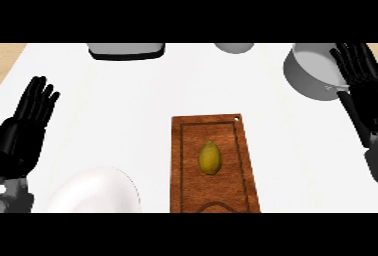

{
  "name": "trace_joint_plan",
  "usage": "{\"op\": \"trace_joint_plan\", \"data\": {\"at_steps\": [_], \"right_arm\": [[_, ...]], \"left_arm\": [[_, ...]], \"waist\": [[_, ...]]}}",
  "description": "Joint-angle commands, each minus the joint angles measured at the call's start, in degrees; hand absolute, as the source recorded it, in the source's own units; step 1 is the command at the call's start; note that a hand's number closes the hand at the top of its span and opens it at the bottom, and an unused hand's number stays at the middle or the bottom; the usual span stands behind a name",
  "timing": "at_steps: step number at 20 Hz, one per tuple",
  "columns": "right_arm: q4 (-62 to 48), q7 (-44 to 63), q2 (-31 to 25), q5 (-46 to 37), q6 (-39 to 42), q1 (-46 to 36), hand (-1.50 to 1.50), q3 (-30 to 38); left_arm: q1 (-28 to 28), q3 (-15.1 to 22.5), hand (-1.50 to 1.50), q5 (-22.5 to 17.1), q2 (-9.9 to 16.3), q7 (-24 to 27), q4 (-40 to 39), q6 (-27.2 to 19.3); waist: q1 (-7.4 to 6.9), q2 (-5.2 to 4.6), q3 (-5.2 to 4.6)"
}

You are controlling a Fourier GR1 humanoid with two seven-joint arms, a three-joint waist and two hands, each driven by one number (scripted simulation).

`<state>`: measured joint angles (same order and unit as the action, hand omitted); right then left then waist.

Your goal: Pick the lemon from the cutting board and place it in the pot

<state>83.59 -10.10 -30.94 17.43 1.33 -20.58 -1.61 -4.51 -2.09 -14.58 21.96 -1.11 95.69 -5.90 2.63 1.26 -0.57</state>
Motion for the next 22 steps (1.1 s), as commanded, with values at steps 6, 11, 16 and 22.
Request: {"op": "trace_joint_plan", "data": {"at_steps": [6, 11, 16, 22], "right_arm": [[24.99, -17.12, 4.26, -12.99, -16.71, 12.51, 1.5, 2.78], [20.76, -14.43, 13.66, -25.25, -36.79, 27.46, -1.5, 3.02], [31.7, -26.26, 23.96, -36.67, -44.3, 39.12, -1.5, -12.36], [33.56, -17.48, 24.97, -55.91, -48.27, 57.28, -1.5, -24.66]], "left_arm": [[5.23, 0.78, 0.0, 3.97, -5.8, 4.37, -1.25, -6.16], [7.1, 3.54, 0.0, 3.82, -10.0, 7.17, -2.71, -6.13], [7.35, 7.36, 0.0, 6.31, -11.82, 6.55, -2.53, -6.88], [6.44, 7.81, 0.0, 7.75, -13.01, 8.62, -4.08, -7.74]], "waist": [[3.46, 0.86, 0.51], [2.87, -0.47, 0.43], [1.01, -0.45, 0.47], [-0.52, -1.15, 0.2]]}}
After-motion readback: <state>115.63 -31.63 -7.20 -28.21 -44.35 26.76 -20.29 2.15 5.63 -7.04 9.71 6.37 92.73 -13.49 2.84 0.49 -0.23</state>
